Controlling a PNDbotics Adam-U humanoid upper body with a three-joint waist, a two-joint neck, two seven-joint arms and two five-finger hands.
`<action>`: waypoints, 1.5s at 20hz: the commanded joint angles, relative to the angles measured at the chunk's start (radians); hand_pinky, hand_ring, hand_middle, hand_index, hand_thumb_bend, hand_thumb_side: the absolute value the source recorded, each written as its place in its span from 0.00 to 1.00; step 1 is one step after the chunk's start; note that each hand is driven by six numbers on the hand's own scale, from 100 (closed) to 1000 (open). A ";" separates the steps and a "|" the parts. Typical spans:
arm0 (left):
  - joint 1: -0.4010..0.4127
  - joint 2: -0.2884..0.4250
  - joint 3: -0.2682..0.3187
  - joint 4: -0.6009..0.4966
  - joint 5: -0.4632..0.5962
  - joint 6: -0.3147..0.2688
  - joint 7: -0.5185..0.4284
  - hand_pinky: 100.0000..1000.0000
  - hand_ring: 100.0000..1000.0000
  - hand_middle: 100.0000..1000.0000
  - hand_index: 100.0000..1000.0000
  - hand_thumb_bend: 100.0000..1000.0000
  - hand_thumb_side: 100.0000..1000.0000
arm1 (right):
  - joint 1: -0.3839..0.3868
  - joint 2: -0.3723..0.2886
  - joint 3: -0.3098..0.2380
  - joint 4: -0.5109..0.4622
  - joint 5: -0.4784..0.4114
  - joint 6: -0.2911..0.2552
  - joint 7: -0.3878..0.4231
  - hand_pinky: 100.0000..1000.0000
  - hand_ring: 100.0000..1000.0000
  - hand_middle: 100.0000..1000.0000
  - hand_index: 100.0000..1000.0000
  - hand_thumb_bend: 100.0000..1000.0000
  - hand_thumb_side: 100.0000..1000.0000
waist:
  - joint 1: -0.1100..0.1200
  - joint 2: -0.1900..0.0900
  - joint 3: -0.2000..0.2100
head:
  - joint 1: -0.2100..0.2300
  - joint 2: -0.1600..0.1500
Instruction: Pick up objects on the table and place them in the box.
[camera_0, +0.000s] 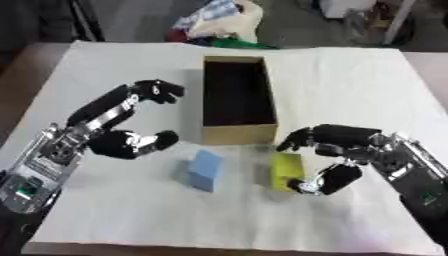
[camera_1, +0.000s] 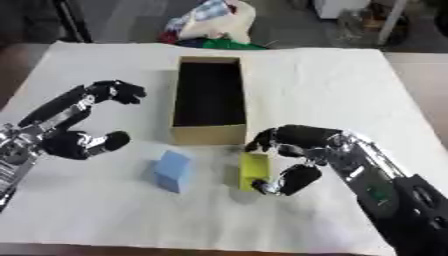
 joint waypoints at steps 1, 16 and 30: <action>-0.018 0.010 0.004 -0.009 0.008 -0.001 -0.005 0.80 0.78 0.80 0.92 0.46 0.82 | -0.011 -0.008 -0.011 -0.002 0.018 -0.006 -0.003 0.80 0.77 0.79 0.90 0.21 0.57 | 0.003 -0.013 0.000 | -0.002 0.004; -0.021 0.007 0.000 -0.008 0.010 0.002 -0.008 0.80 0.78 0.80 0.93 0.44 0.83 | -0.011 0.011 -0.023 0.031 0.088 0.003 -0.103 0.74 0.62 0.54 0.71 0.09 0.45 | 0.002 -0.012 0.001 | -0.005 0.003; -0.019 0.010 -0.002 -0.020 0.022 0.002 -0.008 0.77 0.76 0.77 0.91 0.42 0.84 | -0.085 -0.064 -0.087 -0.068 0.058 0.064 -0.186 0.73 0.58 0.44 0.60 0.01 0.38 | 0.000 -0.029 0.013 | -0.007 0.010</action>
